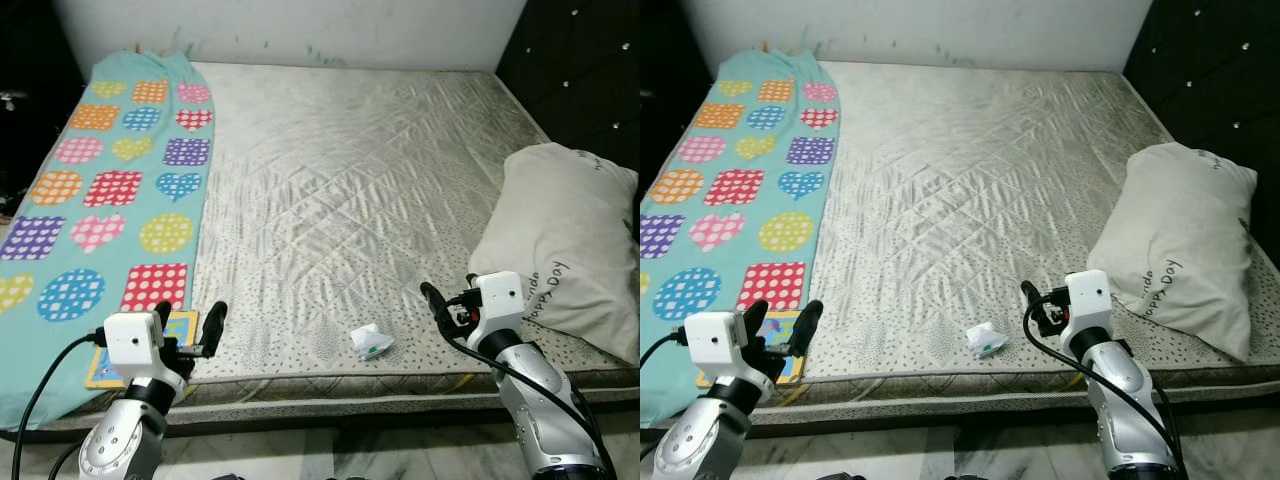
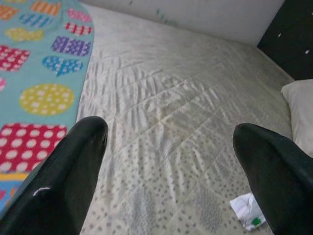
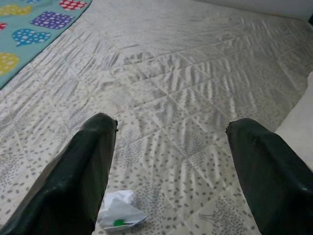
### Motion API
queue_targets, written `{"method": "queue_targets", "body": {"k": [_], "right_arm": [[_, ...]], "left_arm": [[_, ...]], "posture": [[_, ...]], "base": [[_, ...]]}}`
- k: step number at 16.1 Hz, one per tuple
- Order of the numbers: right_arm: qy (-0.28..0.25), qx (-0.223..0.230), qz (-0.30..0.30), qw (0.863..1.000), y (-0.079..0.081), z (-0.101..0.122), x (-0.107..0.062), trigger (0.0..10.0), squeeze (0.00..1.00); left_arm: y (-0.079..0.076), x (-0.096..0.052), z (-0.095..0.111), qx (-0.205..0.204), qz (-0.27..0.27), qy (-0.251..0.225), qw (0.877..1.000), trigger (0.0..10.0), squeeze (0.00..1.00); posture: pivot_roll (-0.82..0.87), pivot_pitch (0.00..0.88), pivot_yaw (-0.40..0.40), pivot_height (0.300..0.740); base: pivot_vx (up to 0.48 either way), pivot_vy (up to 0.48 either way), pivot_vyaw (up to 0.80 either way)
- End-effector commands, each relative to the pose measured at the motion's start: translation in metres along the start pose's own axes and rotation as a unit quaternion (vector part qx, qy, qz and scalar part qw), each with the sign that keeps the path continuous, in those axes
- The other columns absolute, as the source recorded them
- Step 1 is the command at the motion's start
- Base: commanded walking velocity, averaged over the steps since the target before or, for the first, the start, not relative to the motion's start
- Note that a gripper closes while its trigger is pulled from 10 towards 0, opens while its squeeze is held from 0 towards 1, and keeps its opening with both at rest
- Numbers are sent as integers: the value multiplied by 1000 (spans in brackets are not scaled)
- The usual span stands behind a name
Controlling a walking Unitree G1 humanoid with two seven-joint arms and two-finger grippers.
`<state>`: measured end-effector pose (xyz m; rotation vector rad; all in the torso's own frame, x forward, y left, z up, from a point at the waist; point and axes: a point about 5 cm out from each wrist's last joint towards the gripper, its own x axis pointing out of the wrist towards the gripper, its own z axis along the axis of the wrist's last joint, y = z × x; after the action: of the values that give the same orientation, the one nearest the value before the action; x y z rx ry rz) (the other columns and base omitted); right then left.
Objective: Clean up the room
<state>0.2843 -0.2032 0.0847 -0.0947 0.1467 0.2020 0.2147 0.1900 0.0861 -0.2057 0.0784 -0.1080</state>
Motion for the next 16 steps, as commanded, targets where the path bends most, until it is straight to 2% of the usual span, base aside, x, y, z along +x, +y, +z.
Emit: {"method": "queue_targets", "body": {"k": [1,5,8,12,16], "right_arm": [[3,4,-5,1000,-1,0,-1,10000,0],[12,11,5,1000,4,-6,-8,10000,0],[13,9,13,1000,6,-7,-9,10000,0],[7,0,36,999,12,-1,-5,10000,0],[9,-1,45,999,13,0,-7,10000,0]], "left_arm": [[-1,-3,0,5,1,6,1000,10000,0],[2,-9,-1,5,6,17,1000,10000,0],[1,-7,-1,5,4,18,1000,10000,0],[-2,-4,6,2,3,14,1000,10000,0],[-1,-9,8,0,17,9,1000,10000,0]], "posture": [[2,125,-63,740],[3,157,-53,736],[0,160,-49,703],[-9,211,-49,668],[-7,236,-65,668]], "base": [[0,0,0],[0,0,0],[0,0,0],[0,0,0],[0,0,0]]}}
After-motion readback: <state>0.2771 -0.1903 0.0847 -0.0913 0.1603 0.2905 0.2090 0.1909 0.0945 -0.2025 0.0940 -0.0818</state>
